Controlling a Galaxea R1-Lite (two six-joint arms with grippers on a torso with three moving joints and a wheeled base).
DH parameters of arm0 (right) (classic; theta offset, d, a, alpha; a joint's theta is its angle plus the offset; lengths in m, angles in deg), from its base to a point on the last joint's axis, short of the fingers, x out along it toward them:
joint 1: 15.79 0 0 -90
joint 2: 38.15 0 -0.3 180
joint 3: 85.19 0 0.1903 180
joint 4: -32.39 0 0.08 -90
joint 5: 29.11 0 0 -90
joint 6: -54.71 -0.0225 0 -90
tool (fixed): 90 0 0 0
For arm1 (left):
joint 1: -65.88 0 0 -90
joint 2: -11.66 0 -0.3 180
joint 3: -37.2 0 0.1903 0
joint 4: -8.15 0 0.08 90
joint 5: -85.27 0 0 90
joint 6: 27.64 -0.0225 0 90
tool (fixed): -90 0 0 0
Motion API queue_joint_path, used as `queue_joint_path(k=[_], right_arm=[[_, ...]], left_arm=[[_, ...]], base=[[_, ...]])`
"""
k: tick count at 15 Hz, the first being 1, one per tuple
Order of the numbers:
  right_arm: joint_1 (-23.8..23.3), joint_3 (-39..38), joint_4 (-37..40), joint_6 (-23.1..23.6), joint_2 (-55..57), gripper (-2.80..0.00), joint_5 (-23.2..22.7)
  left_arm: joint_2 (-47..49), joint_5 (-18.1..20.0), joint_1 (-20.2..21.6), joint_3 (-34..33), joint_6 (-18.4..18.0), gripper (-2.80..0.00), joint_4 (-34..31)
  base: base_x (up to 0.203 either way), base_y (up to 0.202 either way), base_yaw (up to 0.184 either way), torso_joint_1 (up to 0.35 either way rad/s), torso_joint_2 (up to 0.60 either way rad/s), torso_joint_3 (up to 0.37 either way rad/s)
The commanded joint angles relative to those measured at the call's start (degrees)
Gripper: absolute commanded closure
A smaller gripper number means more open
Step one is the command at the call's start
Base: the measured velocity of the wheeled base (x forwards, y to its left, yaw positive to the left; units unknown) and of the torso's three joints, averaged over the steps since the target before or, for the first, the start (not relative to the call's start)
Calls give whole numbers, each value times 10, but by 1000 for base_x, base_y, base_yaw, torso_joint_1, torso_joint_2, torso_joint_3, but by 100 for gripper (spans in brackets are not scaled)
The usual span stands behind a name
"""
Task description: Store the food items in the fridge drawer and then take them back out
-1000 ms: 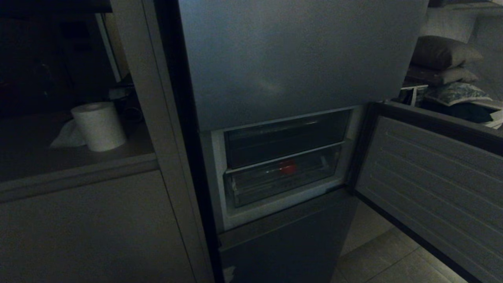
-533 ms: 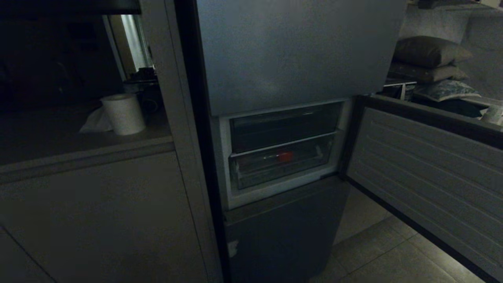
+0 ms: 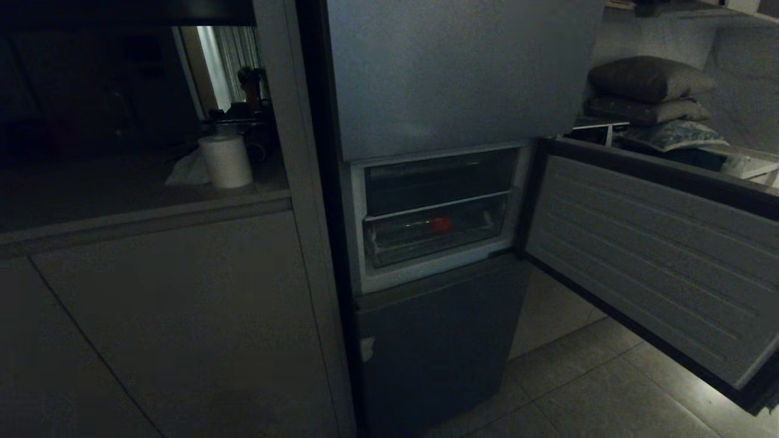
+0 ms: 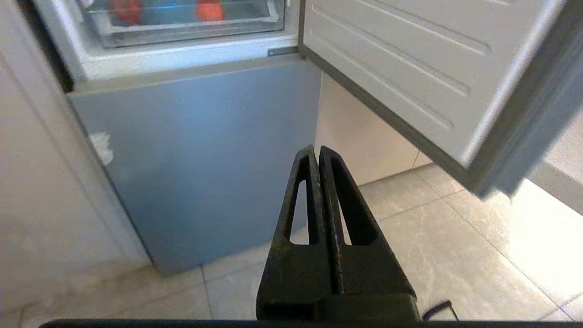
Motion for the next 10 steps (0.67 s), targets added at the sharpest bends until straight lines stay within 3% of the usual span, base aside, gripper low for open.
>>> queue_joint_path(k=[1, 4, 10], right_arm=[[0, 0, 0, 0, 1, 0, 0], [0, 0, 1, 1, 1, 0, 0], [0, 17, 6, 3, 1, 0, 16]], left_arm=[[0, 0, 0, 0, 0, 0, 0], [0, 0, 0, 0, 0, 0, 0], [0, 0, 0, 0, 0, 0, 0]], base=[[-195, 0, 3, 5, 0, 5], [-157, 0, 2, -2, 1, 4], [0, 0, 0, 0, 0, 0]])
